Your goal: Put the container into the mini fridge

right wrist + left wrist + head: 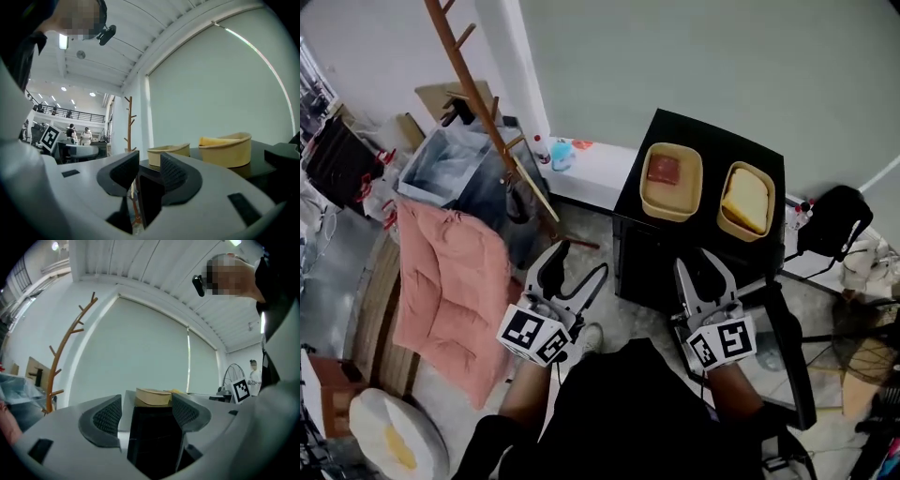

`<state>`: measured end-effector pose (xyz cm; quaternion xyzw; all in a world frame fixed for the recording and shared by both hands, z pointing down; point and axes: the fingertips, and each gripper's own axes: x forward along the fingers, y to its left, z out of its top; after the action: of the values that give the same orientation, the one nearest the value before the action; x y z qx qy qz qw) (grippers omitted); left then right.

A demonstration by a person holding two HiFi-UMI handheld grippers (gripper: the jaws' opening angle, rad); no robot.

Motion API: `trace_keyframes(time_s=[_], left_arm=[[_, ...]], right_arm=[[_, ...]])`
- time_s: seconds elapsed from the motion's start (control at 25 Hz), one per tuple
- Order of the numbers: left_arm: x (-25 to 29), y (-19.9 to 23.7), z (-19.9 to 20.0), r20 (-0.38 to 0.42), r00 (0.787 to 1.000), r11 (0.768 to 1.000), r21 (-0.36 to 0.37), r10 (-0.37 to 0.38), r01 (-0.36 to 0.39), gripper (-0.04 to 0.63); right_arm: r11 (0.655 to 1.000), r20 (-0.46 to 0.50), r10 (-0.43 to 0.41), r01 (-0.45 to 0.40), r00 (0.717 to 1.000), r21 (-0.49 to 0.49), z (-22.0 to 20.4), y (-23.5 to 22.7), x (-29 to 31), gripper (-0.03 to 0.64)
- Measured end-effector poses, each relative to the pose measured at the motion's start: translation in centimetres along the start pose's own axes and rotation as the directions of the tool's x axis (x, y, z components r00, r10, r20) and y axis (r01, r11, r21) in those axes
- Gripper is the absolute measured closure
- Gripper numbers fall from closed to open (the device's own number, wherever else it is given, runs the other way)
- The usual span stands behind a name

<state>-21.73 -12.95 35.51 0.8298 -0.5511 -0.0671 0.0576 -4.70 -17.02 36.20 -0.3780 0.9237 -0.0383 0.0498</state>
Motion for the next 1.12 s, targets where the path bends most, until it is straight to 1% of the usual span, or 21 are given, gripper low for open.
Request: trace_keyframes(time_s=[0.08,0.16,0.24,0.32,0.4,0.52,0.6,0.64,0.68,0.8,0.84,0.88,0.92,1.0,1.12], left_arm=[[1.9,0.3,0.4,-0.021,0.997,0.996,0.047,-0.076,0.077,0.261],[3.7,0.6,1.2,-0.031,0.989,0.986,0.076,-0.147,0.149,0.261],[5.4,0.8,1.7,-0.037,0.978,0.972,0.109,-0.206,0.209,0.261],[6.7,0.7,1.8,-0.054,0.962,0.953,0.137,-0.266,0.271,0.261],[7.8,0.2,1.7,-0.081,0.939,0.924,0.167,-0.335,0.345,0.261],[9.1,-1.3,1.5,-0.145,0.895,0.861,0.247,-0.421,0.445,0.261],[10.1,-2.2,1.2,-0.194,0.864,0.808,0.306,-0.464,0.503,0.261],[10.5,-2.6,1.1,-0.219,0.847,0.774,0.343,-0.485,0.532,0.261],[11.0,-3.0,0.9,-0.245,0.829,0.735,0.385,-0.502,0.559,0.261],[11.9,-3.9,-0.1,-0.346,0.779,0.596,0.506,-0.523,0.624,0.262],[12.2,-4.1,-0.5,-0.375,0.767,0.552,0.538,-0.52,0.637,0.262],[12.5,-4.3,-0.7,-0.395,0.759,0.513,0.566,-0.518,0.645,0.264],[12.7,-4.4,-0.8,-0.406,0.753,0.481,0.59,-0.518,0.649,0.275],[13.1,-4.4,-1.1,-0.427,0.74,0.424,0.623,-0.52,0.657,0.324],[13.4,-4.7,-2.3,-0.491,0.705,0.327,0.647,-0.512,0.689,0.357]], right_arm=[[0.999,-0.003,-0.032,0.032,0.999,-0.003,0.1,-0.3,-0.1,0.463],[0.998,-0.012,-0.063,0.062,0.998,-0.025,0.1,-0.5,-0.3,0.463],[0.994,-0.024,-0.098,0.097,0.995,-0.051,0.0,-0.8,-0.6,0.463],[0.99,-0.032,-0.135,0.133,0.99,-0.053,0.0,-1.1,-0.9,0.463],[0.985,-0.04,-0.171,0.169,0.984,-0.045,-0.2,-1.4,-1.3,0.465],[0.975,-0.049,-0.222,0.221,0.974,-0.019,-0.6,-1.7,-1.8,0.468],[0.968,-0.06,-0.251,0.251,0.966,-0.003,-0.9,-1.8,-2.1,0.469],[0.965,-0.068,-0.263,0.264,0.962,0.002,-1.1,-1.8,-2.3,0.469],[0.961,-0.078,-0.274,0.276,0.958,0.007,-1.3,-1.8,-2.4,0.469],[0.953,-0.109,-0.3,0.304,0.948,0.017,-1.9,-1.4,-2.7,0.471],[0.951,-0.111,-0.307,0.31,0.945,0.015,-2.0,-1.3,-2.7,0.471],[0.948,-0.113,-0.314,0.317,0.943,0.01,-2.1,-1.1,-2.7,0.472],[0.946,-0.117,-0.321,0.324,0.94,0.004,-2.1,-1.0,-2.8,0.472],[0.941,-0.124,-0.336,0.338,0.934,-0.004,-2.3,-0.7,-2.9,0.472],[0.935,-0.145,-0.351,0.356,0.925,0.005,-2.7,-0.5,-3.4,0.472]])
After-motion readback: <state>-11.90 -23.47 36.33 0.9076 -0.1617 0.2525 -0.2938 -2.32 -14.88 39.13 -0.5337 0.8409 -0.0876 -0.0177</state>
